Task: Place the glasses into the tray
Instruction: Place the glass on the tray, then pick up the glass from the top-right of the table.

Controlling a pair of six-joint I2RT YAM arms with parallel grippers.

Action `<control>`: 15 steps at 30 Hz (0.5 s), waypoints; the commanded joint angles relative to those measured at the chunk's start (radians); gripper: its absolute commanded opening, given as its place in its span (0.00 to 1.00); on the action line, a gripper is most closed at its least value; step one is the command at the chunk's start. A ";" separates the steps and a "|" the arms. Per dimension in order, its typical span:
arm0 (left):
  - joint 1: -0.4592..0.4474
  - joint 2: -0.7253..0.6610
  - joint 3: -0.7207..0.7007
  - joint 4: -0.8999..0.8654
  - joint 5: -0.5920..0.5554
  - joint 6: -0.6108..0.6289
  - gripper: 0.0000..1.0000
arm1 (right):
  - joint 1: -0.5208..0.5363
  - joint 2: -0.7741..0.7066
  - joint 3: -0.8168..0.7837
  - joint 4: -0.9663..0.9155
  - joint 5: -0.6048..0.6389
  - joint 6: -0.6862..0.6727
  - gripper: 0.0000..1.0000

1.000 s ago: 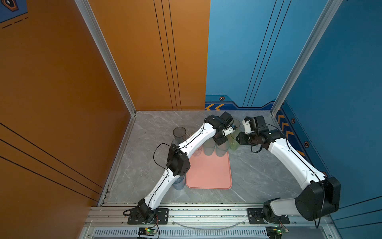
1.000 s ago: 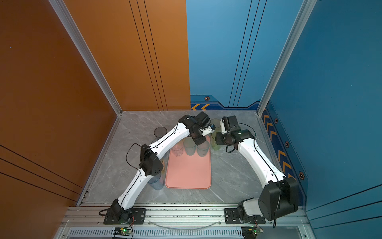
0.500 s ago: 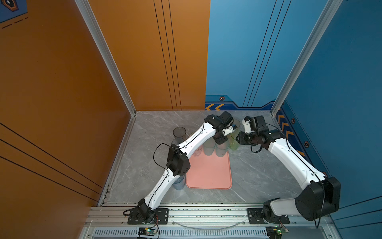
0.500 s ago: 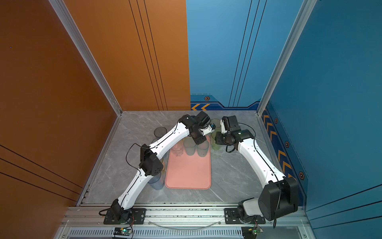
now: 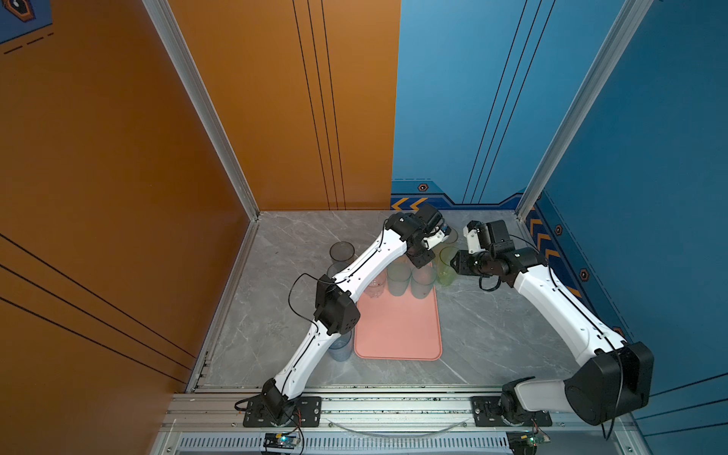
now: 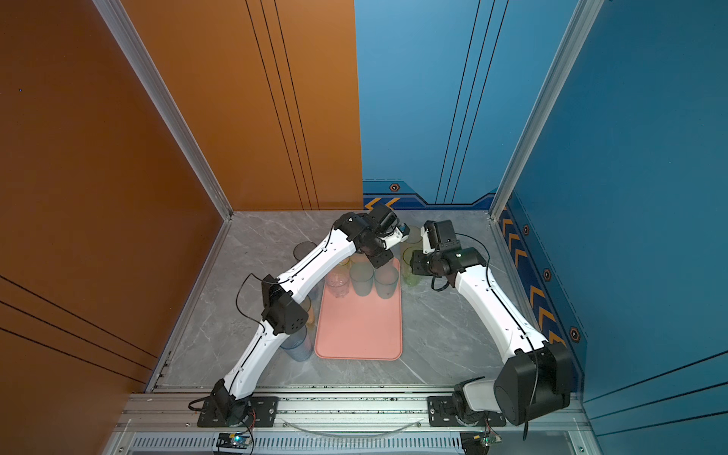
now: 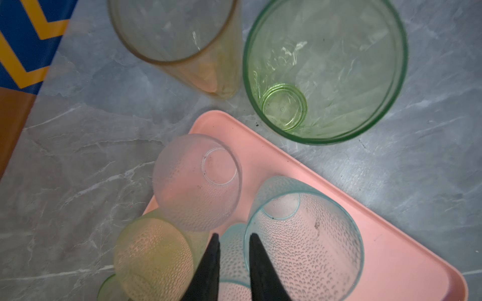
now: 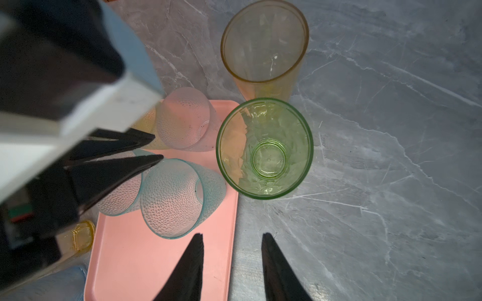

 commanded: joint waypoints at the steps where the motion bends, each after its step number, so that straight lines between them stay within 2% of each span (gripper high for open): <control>1: 0.032 -0.148 -0.026 0.054 0.035 -0.031 0.21 | -0.008 -0.042 -0.003 -0.043 0.031 -0.008 0.37; 4: 0.055 -0.274 -0.135 0.126 0.041 -0.069 0.20 | -0.023 -0.051 0.017 -0.059 0.039 -0.015 0.36; 6: 0.077 -0.389 -0.289 0.213 0.046 -0.105 0.20 | -0.035 -0.048 0.038 -0.069 0.040 -0.022 0.36; 11: 0.186 -0.775 -0.830 0.524 0.071 -0.269 0.20 | -0.062 -0.003 0.107 -0.097 0.050 -0.035 0.35; 13: 0.249 -0.896 -1.008 0.614 0.078 -0.321 0.20 | -0.077 0.034 0.148 -0.105 0.043 -0.040 0.33; 15: 0.319 -0.975 -1.116 0.626 0.081 -0.357 0.20 | -0.087 0.079 0.195 -0.114 0.032 -0.046 0.31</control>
